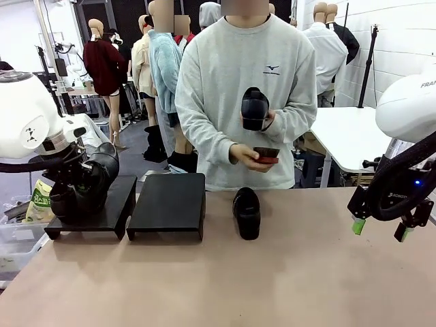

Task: Organize the shoes by placing them on the stand.
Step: Place the Shoe from the middle of the table onto the Shoes Stand.

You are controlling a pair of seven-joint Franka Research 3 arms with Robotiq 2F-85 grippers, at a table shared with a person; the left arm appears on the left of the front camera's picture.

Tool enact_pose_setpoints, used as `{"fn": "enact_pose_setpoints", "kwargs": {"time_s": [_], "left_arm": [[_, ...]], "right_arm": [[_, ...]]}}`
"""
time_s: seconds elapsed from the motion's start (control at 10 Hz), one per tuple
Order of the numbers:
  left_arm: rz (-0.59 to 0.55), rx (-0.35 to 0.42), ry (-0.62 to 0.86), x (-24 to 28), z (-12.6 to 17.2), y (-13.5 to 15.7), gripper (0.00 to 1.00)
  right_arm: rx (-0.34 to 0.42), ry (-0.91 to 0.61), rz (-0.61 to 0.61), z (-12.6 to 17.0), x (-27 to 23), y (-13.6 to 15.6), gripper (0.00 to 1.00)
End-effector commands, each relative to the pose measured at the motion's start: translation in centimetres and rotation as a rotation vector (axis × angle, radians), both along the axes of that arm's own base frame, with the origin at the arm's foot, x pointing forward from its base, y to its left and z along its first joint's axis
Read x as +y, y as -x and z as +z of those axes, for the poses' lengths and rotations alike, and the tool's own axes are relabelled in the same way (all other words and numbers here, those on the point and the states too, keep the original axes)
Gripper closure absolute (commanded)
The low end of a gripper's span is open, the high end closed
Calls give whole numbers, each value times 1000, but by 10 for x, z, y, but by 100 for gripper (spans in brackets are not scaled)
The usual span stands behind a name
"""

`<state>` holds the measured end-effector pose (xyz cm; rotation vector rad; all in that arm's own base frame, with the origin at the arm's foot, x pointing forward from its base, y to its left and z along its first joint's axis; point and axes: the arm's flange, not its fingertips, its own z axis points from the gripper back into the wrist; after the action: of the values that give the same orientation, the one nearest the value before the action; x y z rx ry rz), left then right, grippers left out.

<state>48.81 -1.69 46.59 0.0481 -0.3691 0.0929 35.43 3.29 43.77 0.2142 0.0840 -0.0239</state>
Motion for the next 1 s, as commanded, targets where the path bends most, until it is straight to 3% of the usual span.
{"fn": "enact_pose_setpoints", "kwargs": {"time_s": [0.0,0.9], "left_arm": [[54,11,18,-3,1,-9,100],[43,100,52,-14,-23,-12,100]], "right_arm": [[4,8,8,1,-1,-1,0],[4,8,8,1,-1,-1,0]]}}
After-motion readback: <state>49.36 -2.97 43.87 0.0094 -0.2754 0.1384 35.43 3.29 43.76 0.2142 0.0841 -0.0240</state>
